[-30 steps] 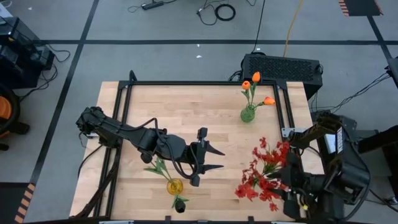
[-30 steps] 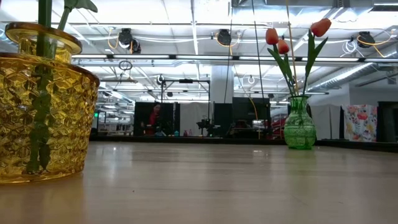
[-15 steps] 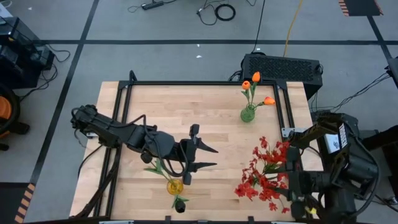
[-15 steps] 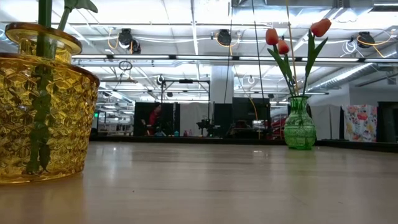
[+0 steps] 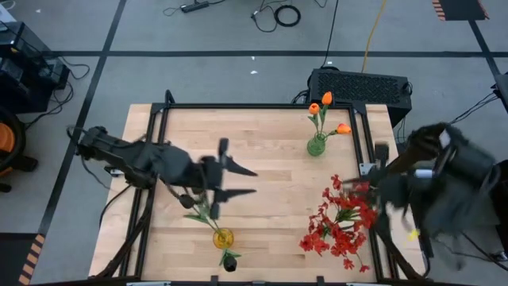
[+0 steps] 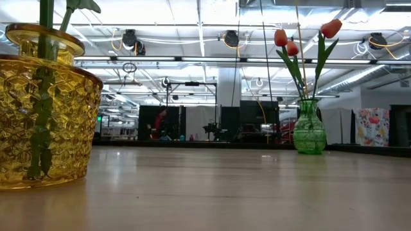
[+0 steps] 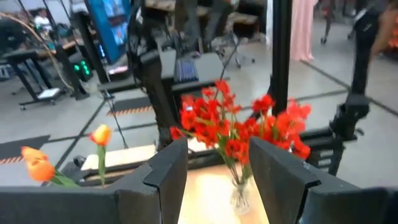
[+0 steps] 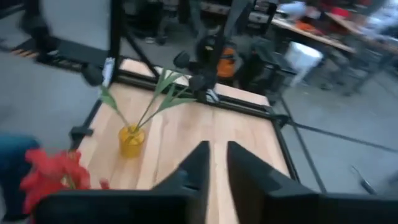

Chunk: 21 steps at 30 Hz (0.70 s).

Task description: Sort flowers into vase by color

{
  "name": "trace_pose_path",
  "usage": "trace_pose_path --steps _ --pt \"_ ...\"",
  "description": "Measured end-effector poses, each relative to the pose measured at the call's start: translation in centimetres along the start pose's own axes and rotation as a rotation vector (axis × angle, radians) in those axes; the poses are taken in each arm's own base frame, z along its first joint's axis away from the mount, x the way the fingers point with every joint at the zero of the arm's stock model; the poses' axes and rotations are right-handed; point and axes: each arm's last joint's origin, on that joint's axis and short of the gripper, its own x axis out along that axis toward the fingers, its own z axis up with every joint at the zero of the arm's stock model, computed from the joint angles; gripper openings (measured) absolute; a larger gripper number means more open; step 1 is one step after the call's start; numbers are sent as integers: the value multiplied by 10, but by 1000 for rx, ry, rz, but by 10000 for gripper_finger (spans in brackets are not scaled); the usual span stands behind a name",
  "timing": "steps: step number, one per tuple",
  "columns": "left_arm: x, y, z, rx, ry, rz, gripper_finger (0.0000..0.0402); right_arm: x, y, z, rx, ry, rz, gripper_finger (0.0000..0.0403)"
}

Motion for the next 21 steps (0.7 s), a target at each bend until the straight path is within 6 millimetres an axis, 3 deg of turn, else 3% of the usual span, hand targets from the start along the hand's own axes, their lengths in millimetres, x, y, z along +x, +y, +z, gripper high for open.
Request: trace_pose_path --steps 3,5,9,12,16,21 --pt "-21 7 10 -9 -30 2 176 -14 -40 0 -40 -2 81 13" --pt "-32 11 11 -3 -13 5 175 -25 -62 -4 -22 -14 110 6" --pt "-43 17 5 22 45 40 175 -40 -86 -16 24 -55 122 5" --pt "-41 18 -6 50 85 45 175 -39 -88 -29 28 -73 79 1" --pt "-36 16 -21 44 123 48 175 -23 -74 -50 16 -66 59 1" --pt "-26 6 -38 15 128 30 175 -5 -62 -87 84 -44 -40 1"
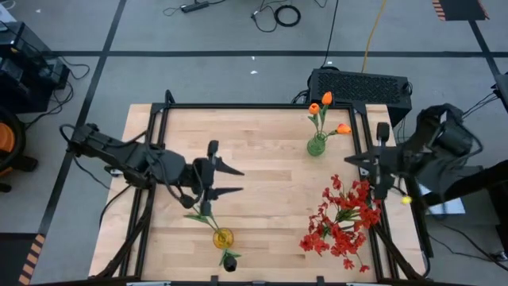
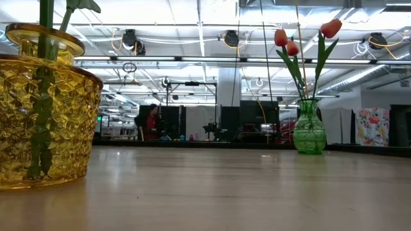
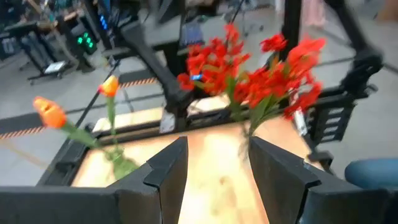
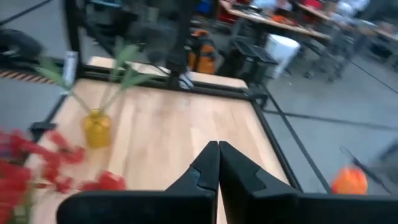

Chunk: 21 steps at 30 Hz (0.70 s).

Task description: Sort flowers into vase by color

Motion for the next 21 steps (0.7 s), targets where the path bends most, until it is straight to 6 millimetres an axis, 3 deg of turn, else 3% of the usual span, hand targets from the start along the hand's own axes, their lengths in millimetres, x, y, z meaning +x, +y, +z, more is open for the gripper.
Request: trace_pose_path --steps 7,15,21 --pt "7 -18 -3 17 -148 -88 175 17 5 -51 99 -30 -84 0" --pt "11 -25 -6 51 -156 -125 175 18 -4 -81 175 -99 -79 0" --pt "-4 -19 -9 68 -93 -128 175 19 -11 -103 250 -128 -78 0"
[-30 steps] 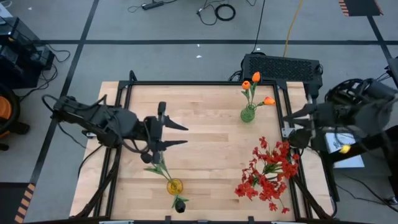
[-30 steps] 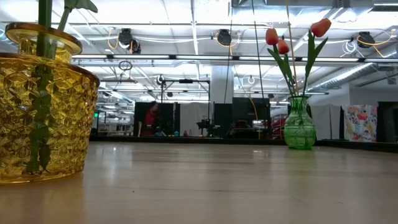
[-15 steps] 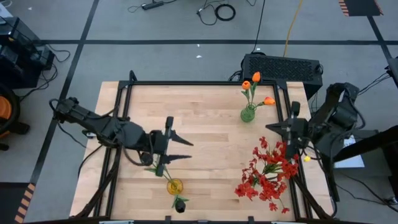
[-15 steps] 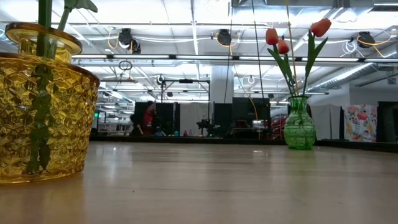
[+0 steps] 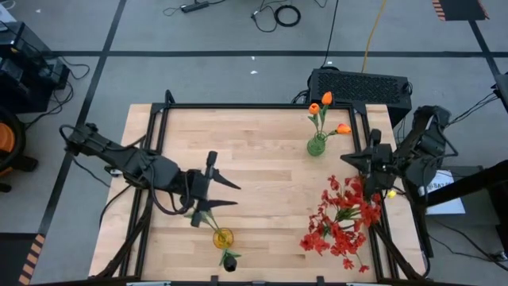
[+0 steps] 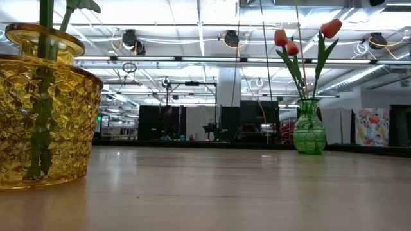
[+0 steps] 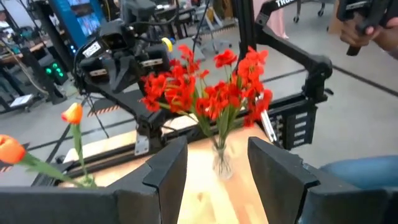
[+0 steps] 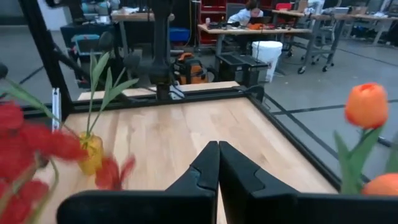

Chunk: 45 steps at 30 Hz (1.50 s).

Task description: Sort flowers into vase by color

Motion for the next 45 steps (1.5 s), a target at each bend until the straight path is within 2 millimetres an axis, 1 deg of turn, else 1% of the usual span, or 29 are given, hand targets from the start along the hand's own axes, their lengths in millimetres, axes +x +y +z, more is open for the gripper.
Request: trace_pose_path --steps 5,8,11,15,19,22,27,33,42,45 --pt "-11 1 -13 -11 30 -2 175 4 0 -21 5 -17 29 0" --pt "-19 2 -21 -36 29 11 175 5 -2 -30 28 -14 73 0" --pt "-24 2 -28 -48 15 18 175 4 -5 -36 44 -7 136 0" --pt "-29 2 -32 -53 6 19 175 1 -8 -39 62 -5 236 0" --pt "-28 1 -37 -49 18 17 175 3 -8 -51 53 -7 275 0" --pt "-28 1 -39 -48 22 17 175 5 -10 -62 64 -19 273 0" --pt "-27 1 -40 -45 25 16 175 10 -8 -81 97 -95 295 0" --pt "-27 1 -40 -45 25 16 175 15 -8 -106 103 -148 308 0" --pt "-27 1 -40 -48 27 16 175 25 -5 -147 120 -142 335 0" --pt "-26 0 -40 -55 29 16 175 29 -4 -162 98 -125 329 0"
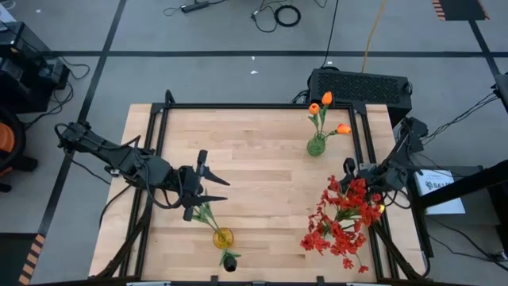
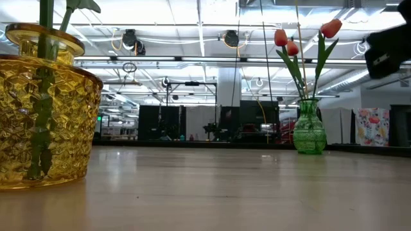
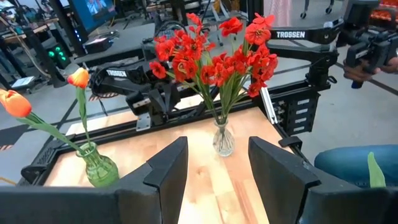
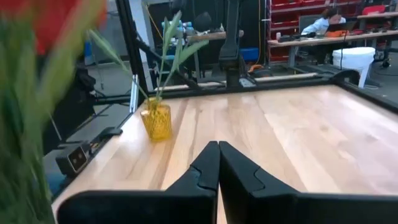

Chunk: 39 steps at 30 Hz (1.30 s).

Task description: Sort flowers into vase by color

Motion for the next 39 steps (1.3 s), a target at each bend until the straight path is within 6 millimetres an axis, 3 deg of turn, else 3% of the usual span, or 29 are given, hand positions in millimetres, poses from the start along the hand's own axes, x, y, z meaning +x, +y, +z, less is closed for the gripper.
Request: trace_pose_path --steps 5,11,21,33,35,39 --pt "2 -1 -5 11 13 -1 175 3 1 -14 2 -48 14 0" --pt "6 7 -35 -15 19 48 175 5 -2 -10 -28 -75 -13 0" --pt "-27 20 -62 -74 -55 95 175 13 -10 -7 -60 -86 10 0" --pt "-53 24 -115 -76 -169 145 175 19 -19 -3 -91 -107 -8 0" --pt "-60 28 -115 -87 -224 160 175 19 -20 -3 -91 -108 -6 0" --pt "-80 35 -93 -113 -455 119 175 19 -20 -3 -86 -105 6 0"
